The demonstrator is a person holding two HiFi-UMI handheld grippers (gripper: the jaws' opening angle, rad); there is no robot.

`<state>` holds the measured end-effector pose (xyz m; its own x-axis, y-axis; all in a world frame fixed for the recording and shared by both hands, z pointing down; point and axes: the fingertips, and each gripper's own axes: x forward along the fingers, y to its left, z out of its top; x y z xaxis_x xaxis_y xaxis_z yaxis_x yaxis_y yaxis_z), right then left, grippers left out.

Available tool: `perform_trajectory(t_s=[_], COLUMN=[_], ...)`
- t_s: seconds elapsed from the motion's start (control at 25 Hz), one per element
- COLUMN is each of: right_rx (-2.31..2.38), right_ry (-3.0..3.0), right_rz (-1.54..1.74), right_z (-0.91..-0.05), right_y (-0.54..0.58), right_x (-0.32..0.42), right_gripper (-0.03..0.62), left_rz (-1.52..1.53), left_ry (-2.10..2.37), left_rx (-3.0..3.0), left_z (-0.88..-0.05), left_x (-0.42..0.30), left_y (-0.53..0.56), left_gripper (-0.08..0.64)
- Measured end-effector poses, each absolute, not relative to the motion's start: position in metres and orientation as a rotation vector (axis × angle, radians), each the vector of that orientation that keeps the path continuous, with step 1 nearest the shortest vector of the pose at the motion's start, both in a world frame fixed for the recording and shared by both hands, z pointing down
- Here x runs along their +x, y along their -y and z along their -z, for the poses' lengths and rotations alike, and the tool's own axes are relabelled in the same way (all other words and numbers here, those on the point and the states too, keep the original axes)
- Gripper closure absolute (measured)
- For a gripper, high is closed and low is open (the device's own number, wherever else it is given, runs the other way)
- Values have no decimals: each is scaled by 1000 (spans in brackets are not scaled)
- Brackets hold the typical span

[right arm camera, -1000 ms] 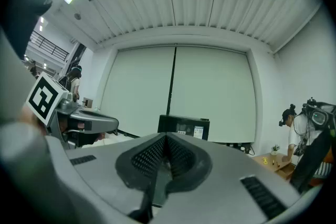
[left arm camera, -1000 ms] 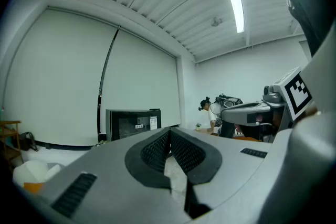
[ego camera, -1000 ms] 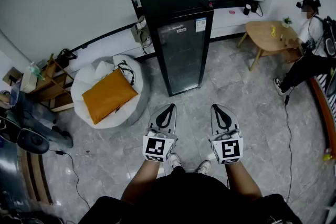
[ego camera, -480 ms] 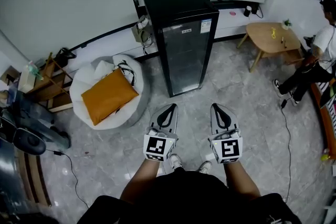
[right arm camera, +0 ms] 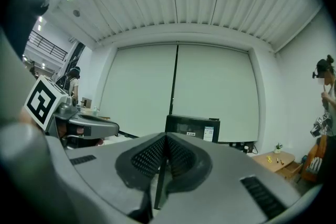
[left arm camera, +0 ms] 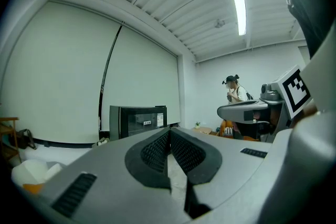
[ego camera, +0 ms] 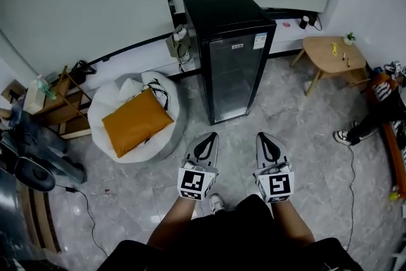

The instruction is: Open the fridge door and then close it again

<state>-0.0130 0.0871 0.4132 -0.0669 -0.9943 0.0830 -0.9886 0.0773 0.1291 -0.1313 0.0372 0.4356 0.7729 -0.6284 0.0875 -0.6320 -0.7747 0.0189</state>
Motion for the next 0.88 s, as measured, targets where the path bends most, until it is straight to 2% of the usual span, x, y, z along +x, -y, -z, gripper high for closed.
perform_trajectory(t_s=[0.88], right_rx=[1857], right_ry=[2306], right_rz=[-31], right_z=[-456], right_y=[48], right_x=[24], right_gripper=[574], left_rz=[-236], left_ry=[1095], left_rx=[2782], left_z=[-478], left_x=[-95], left_y=[95], left_gripper=[548])
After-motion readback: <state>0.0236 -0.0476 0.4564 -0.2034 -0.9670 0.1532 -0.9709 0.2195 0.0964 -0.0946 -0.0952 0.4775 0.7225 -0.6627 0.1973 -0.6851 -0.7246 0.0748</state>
